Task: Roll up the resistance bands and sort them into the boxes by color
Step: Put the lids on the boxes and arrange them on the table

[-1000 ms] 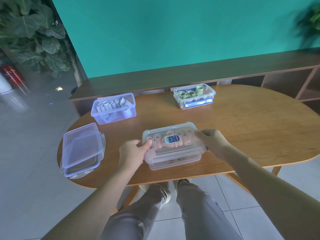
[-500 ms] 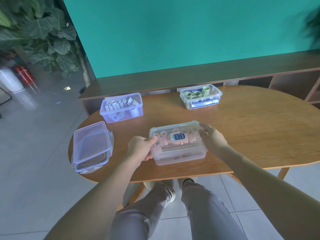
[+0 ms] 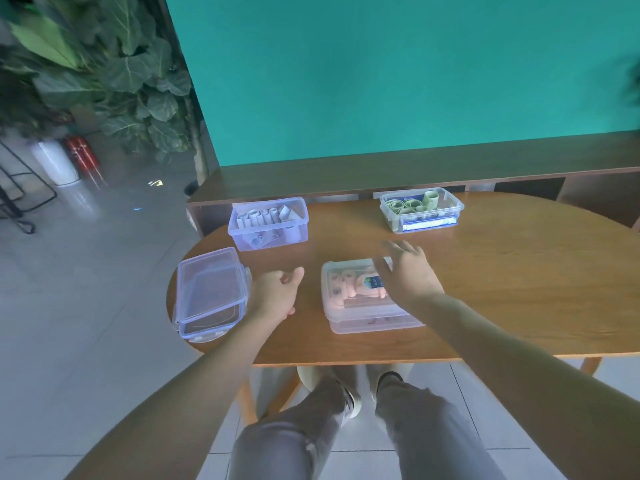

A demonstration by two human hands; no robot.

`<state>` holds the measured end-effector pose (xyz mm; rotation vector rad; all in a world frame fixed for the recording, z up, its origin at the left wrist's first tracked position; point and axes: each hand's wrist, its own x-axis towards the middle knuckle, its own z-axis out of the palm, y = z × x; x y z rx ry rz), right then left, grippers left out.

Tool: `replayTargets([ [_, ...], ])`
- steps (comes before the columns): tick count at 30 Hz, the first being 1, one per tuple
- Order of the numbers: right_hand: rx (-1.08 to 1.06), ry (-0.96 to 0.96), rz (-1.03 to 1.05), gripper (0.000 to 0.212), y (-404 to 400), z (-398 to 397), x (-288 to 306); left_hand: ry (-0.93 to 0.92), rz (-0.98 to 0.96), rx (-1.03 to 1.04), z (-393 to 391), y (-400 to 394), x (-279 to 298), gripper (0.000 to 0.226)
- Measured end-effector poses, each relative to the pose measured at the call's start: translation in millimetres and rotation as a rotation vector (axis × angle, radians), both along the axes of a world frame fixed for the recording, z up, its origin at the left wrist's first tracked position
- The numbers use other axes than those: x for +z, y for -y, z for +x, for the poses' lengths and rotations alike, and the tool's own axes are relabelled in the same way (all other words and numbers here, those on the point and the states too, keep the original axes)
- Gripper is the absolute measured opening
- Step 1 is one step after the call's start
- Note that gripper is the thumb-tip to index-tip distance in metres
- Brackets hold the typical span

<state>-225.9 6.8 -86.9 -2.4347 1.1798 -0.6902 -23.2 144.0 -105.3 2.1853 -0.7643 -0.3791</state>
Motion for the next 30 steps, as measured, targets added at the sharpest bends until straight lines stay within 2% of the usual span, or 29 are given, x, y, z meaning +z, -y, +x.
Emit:
replayTargets([
  [5,0.278,0.100,0.061,0.032,-61,76,-3,0.148,-0.003,0.133,59,-64,-8,0.020],
  [7,0.348,0.053,0.105,0.029,-83,107,-13,0.178,0.002,0.146,78,-89,-11,0.016],
  [10,0.422,-0.037,0.198,0.026,-102,152,-32,0.251,0.015,0.107,105,-115,-18,0.021],
  [15,0.410,-0.087,0.318,0.022,-103,209,-57,0.339,0.075,0.038,144,-123,-37,0.030],
  [18,0.362,-0.117,0.346,0.015,-99,233,-66,0.301,0.097,0.126,161,-122,-47,0.040],
  [21,0.313,-0.119,0.333,0.040,-97,246,-66,0.201,0.111,0.172,175,-124,-54,0.042],
  [22,0.302,-0.114,0.328,0.041,-97,249,-66,0.163,0.099,0.180,177,-125,-55,0.040],
  [25,0.245,-0.056,0.389,0.015,-93,256,-72,0.099,0.016,0.229,179,-127,-57,0.034],
  [30,0.206,0.111,0.566,0.019,-93,259,-74,0.061,-0.126,0.319,174,-129,-48,0.027],
])
